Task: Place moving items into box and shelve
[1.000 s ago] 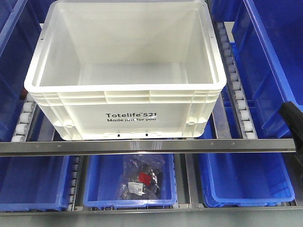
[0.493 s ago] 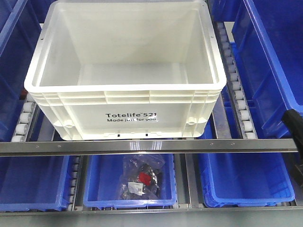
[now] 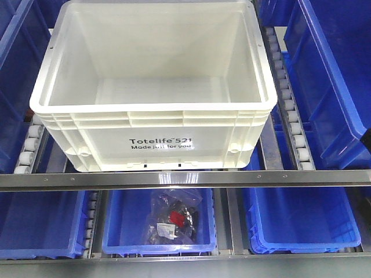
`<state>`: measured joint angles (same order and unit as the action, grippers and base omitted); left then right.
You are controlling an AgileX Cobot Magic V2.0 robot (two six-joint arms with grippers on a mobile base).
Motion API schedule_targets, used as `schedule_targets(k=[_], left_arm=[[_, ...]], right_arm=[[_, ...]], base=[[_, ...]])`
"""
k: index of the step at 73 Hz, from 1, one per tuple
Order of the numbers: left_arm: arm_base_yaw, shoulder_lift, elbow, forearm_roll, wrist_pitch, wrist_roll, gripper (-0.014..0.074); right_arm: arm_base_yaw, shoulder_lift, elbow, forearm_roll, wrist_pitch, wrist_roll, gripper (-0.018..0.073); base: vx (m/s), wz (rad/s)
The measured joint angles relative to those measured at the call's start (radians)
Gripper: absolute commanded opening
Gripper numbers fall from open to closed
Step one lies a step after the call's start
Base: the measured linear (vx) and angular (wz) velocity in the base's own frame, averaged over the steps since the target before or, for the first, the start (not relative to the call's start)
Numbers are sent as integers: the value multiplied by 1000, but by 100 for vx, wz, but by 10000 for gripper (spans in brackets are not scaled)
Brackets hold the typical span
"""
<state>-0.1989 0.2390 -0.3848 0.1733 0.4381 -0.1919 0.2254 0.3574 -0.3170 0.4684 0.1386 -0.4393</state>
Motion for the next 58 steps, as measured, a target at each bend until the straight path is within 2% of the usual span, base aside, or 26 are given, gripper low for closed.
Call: schedule_targets(k=[33,38,49,58], left_arm=[[0,0,0,1,-2,6,-28],[0,0,0,-6,-17,30,-28],[0,0,0,-105,-40,156,-28],[0,0,0,-133,-44,180,-28]], right_arm=[[0,0,0,2,1,0,-15],[0,0,0,2,1,0,-15],[0,0,0,3,0,0,-15],[0,0,0,3,0,0,-15]], base=[[0,0],[0,0],[0,0],[0,0]])
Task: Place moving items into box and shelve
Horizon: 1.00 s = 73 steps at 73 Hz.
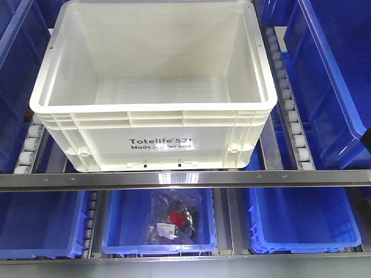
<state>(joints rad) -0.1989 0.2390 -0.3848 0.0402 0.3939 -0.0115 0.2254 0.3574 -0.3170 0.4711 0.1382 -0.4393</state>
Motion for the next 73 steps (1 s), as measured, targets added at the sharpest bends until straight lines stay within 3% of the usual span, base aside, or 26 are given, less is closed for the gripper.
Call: schedule_targets(k=[10,29,73], left_arm=[[1,-39,38,0,-16,12,-28],[4,-243,403,0,-184,-18,-28],[12,-251,410,8,-197,-19,-28]], right_arm=[[0,0,0,2,1,0,-15],[0,0,0,2,1,0,-15],[0,0,1,2,2,0,-15]], base=[[0,0],[0,0],[0,0]])
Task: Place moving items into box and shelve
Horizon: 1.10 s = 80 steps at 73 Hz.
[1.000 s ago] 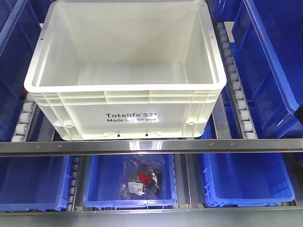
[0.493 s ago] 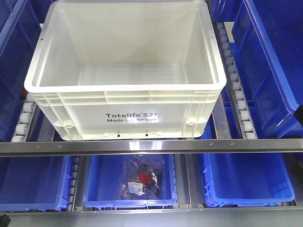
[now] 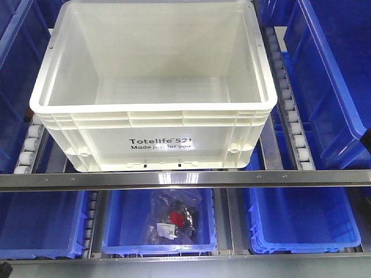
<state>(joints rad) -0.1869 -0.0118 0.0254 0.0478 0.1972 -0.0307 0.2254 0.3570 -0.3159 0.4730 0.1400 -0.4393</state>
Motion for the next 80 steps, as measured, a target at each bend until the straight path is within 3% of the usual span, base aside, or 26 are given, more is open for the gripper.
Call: schedule_targets(k=[24,30,37,44,48,60,80], left_arm=[[0,0,0,0,-1,1,-28],[0,0,0,0,-1,2,-28],[0,0,0,0,-1,2,-28],[0,0,0,0,-1,2,-28],[0,0,0,0,-1,2,-28],[0,0,0,0,-1,2,-28],[0,0,0,0,-3,3,-28]], right_arm=[[0,0,0,0,0,0,-15],[0,1,0,-68,1,18,-15],[0,-3,3,-260,19,189,-15],[0,-44,62,-483,17,451,-15],[0,-91,128,-543,10,538,-15],[0,-296,331,-521,-15,579,-15],[0,-365,344,-490,56,568,-15]], base=[[0,0],[0,0],[0,0],[0,0],[0,0],[0,0],[0,0]])
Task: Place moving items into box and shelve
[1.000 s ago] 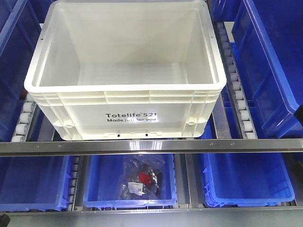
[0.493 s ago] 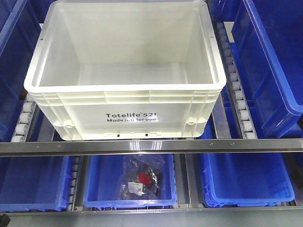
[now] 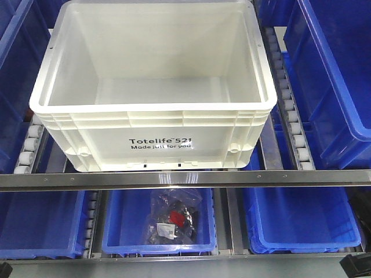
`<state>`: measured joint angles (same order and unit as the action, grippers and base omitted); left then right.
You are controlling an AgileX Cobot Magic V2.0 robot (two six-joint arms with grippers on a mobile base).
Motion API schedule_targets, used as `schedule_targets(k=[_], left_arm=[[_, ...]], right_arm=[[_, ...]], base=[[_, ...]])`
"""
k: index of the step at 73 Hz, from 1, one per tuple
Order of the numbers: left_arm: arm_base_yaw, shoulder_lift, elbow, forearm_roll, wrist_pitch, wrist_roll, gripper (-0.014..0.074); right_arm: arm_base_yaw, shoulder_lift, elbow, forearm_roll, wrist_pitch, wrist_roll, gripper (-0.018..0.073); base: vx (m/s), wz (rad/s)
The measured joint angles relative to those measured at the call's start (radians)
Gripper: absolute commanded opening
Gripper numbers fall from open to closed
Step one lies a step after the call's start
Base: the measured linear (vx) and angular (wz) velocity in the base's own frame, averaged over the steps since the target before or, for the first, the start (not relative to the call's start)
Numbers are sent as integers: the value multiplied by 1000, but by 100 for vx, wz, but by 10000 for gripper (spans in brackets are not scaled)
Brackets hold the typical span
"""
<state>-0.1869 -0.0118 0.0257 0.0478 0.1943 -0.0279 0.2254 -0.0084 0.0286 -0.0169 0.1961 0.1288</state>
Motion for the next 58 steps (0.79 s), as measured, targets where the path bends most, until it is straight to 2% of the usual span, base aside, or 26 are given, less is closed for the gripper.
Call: schedule_targets(k=[58], left_arm=[[0,0,0,0,0,0,-28]], right_arm=[[0,0,0,0,3,-3,-15]], base=[[0,0]])
